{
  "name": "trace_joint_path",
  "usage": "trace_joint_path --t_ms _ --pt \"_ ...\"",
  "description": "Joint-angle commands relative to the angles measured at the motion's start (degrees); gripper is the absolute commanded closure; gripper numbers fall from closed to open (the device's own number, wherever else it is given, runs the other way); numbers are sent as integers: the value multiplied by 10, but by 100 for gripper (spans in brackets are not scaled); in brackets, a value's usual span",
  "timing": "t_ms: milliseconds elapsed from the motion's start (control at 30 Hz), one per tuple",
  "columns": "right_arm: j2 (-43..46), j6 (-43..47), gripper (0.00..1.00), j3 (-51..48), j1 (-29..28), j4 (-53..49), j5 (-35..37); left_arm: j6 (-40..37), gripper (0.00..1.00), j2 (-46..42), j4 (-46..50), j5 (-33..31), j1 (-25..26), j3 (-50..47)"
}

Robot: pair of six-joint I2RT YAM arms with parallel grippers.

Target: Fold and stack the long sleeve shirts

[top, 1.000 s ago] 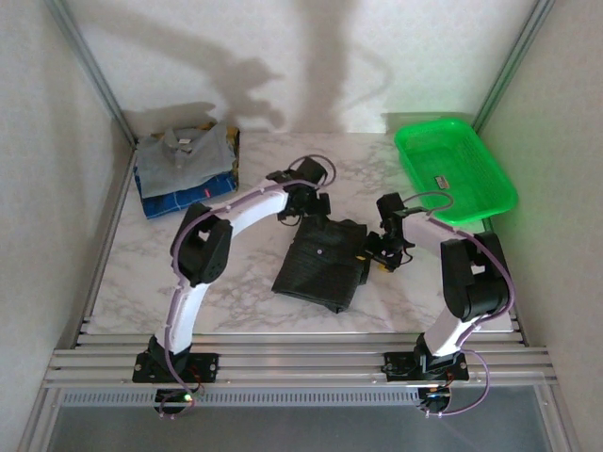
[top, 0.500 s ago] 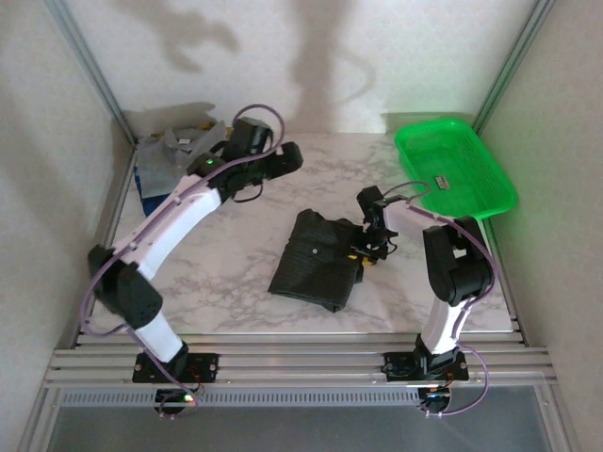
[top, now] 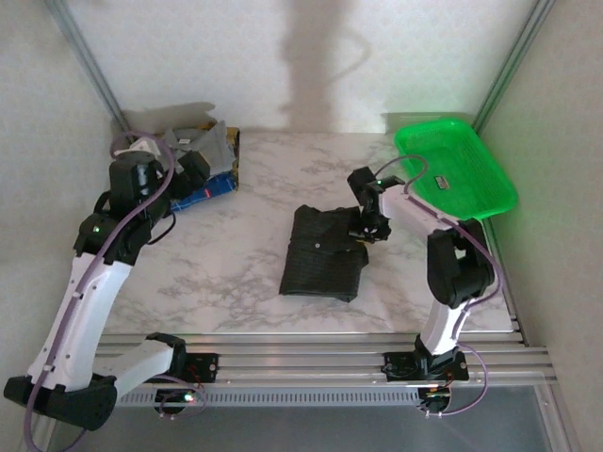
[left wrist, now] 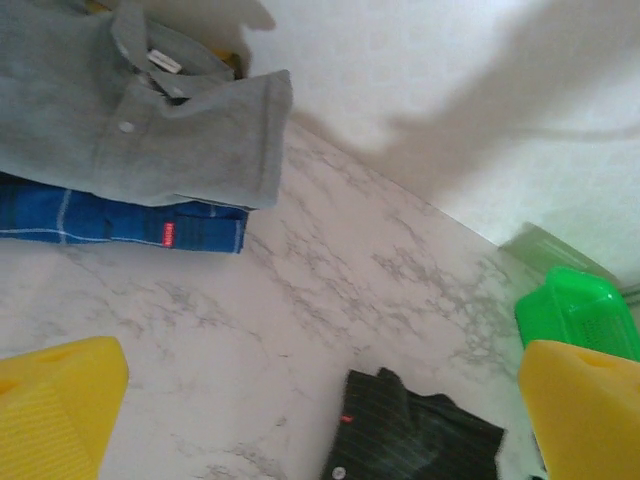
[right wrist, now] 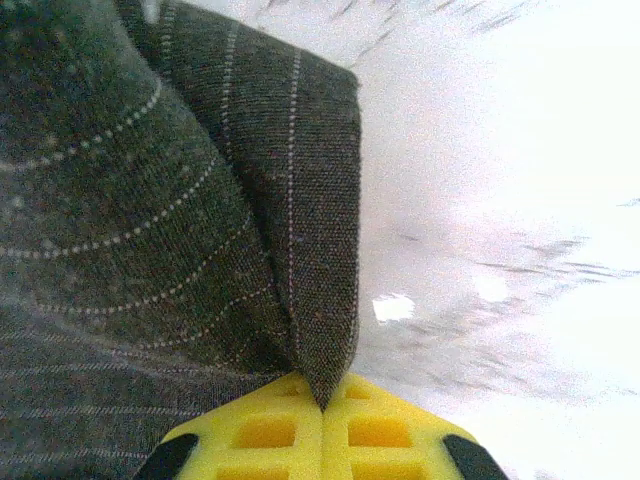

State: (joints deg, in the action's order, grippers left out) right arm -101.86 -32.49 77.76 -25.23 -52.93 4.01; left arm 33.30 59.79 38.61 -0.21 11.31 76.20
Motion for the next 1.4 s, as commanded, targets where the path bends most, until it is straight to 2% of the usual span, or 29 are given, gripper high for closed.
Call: trace_joint_path --t_ms 0,133,267,367,500,600,767,867,967,1033,1067,1100,1167,1233,1367 --pt "74 24 100 44 0 -91 130 -18 0 2 -5 10 -17 -30" --pt "119 35 100 83 -13 -136 201 -10 0 4 -38 33 -21 -42" --pt "123 37 100 147 -75 -183 258 9 1 14 -83 82 -21 -55" --pt "81 27 100 207 -145 -233 293 21 1 27 -99 109 -21 -42" --pt "-32 15 100 298 -242 -293 292 37 0 25 -131 151 -21 -54" --pt "-144 14 100 381 -292 -305 238 40 0 8 -119 147 -20 -71" --pt "-312 30 100 539 -317 -309 145 60 0 -53 -85 123 -21 -123" --pt "-362 28 100 611 -316 -273 37 81 0 -97 -37 75 -22 -131" --pt "-351 -5 92 599 -310 -181 -109 117 1 -140 41 -28 -23 -106" --pt "-330 -33 78 556 -309 -97 -204 139 0 -172 75 -88 -23 -89" --pt "-323 -49 68 536 -309 -65 -238 149 0 -190 79 -104 -23 -85" --pt "-319 -56 62 524 -309 -44 -266 157 0 -206 76 -108 -23 -87" --pt "-310 -60 57 518 -309 -40 -283 169 0 -224 68 -92 -23 -97" --pt "-285 -59 51 505 -304 -47 -283 182 0 -230 64 -43 -22 -117" --pt "-192 -77 48 433 -257 -59 -265 215 0 -247 61 42 -22 -193"
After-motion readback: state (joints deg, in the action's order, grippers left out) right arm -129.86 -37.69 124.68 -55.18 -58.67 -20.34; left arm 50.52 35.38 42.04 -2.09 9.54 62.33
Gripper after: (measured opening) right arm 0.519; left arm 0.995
